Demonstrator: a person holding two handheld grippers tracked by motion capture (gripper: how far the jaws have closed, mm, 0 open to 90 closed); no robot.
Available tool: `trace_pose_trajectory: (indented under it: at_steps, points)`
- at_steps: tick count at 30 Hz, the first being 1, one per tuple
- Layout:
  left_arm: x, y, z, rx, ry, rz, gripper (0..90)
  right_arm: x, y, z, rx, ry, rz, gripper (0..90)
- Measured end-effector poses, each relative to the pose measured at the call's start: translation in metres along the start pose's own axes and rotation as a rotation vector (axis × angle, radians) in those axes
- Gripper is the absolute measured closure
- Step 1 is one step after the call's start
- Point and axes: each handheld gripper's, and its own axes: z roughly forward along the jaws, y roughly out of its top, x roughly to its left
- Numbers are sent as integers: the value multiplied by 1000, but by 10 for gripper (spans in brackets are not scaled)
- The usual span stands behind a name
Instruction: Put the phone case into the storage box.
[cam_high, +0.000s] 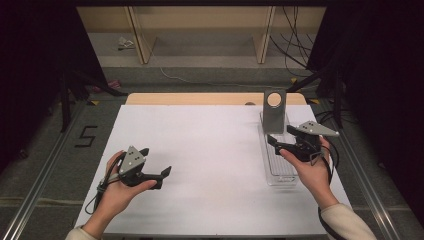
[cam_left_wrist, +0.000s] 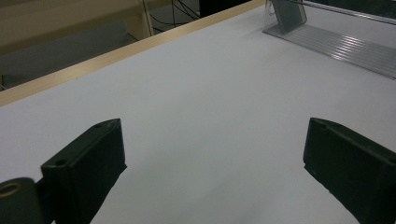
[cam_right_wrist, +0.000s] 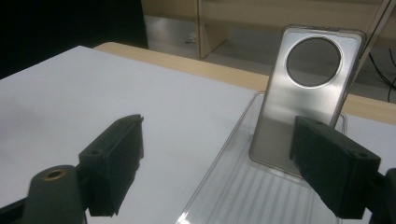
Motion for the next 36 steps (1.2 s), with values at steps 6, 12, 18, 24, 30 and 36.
trace_pose_trajectory:
  at_steps: [6,12,18,24,30,36]
  points:
    - [0,0,0,1,0,0,52,2,-4,-3,1,13,0,178]
    - [0,0,0,2,0,1,52,3,-6,-8,-5,19,-6,162]
    - [0,0,0,0,-1,1,52,3,-10,-10,-2,25,-7,160]
    - [-1,0,0,0,0,0,53,4,-13,-15,-6,35,-12,159]
    - [0,0,0,-1,-1,1,53,5,-17,-20,-18,43,-15,159]
    - [0,0,0,0,-1,2,53,5,-20,-23,-21,48,-24,159]
